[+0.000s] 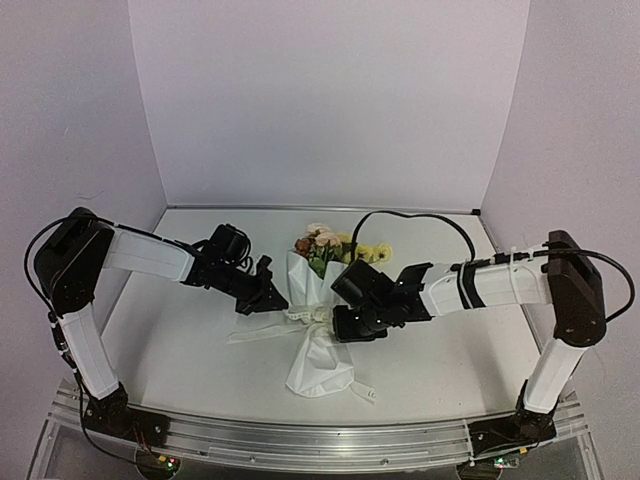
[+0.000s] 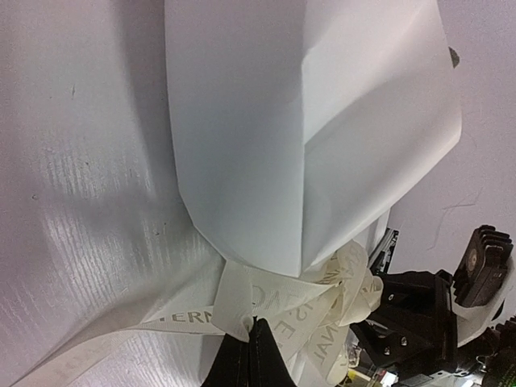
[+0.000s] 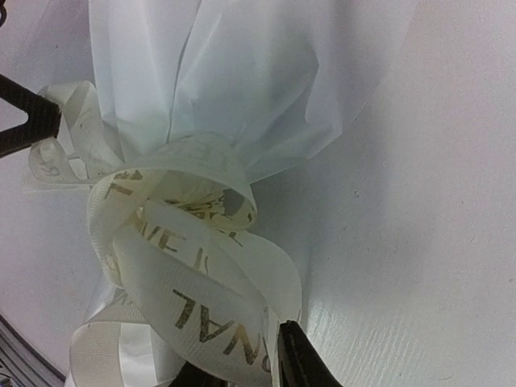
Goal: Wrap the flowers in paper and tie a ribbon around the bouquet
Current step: Cross the ribbon over the folded bouquet.
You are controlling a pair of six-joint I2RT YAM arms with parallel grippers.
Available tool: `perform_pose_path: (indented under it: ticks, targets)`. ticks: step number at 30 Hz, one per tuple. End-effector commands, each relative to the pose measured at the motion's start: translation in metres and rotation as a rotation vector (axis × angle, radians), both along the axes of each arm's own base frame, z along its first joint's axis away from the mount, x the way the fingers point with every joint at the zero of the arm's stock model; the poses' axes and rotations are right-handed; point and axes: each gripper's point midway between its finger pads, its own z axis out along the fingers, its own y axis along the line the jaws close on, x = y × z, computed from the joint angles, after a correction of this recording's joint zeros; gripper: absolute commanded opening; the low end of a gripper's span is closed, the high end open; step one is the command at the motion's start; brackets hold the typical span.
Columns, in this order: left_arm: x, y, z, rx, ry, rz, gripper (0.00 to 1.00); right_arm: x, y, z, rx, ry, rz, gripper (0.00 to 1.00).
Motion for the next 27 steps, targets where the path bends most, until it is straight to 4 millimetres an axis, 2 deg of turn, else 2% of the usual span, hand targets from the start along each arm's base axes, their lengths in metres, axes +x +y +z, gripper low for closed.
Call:
perform_pose_path:
  ticks: [1, 5, 12, 16, 22, 25, 27]
  targets:
    - [0.006, 0.009, -0.005, 0.023, -0.010, 0.041, 0.00, 0.003, -0.012, 0.014, 0.011, -0.030, -0.042, 0.14]
    - [0.011, 0.015, -0.005, 0.035, -0.019, 0.054, 0.00, 0.006, -0.021, 0.025, -0.034, -0.069, -0.031, 0.01]
    - [0.017, 0.021, -0.006, 0.048, -0.028, 0.054, 0.00, 0.026, -0.050, 0.048, -0.259, -0.203, -0.002, 0.00]
    - [0.020, 0.025, -0.006, 0.051, -0.033, 0.061, 0.00, 0.030, -0.059, 0.043, -0.338, -0.226, 0.031, 0.10]
    - [0.020, 0.023, -0.004, 0.044, -0.037, 0.052, 0.00, 0.025, -0.038, 0.033, -0.248, -0.174, 0.065, 0.29]
    - [0.020, 0.024, -0.004, 0.048, -0.040, 0.054, 0.00, 0.025, -0.044, 0.028, -0.239, -0.157, 0.022, 0.33]
    - [0.020, 0.024, -0.005, 0.050, -0.038, 0.054, 0.00, 0.029, -0.056, 0.024, -0.246, -0.148, -0.026, 0.34]
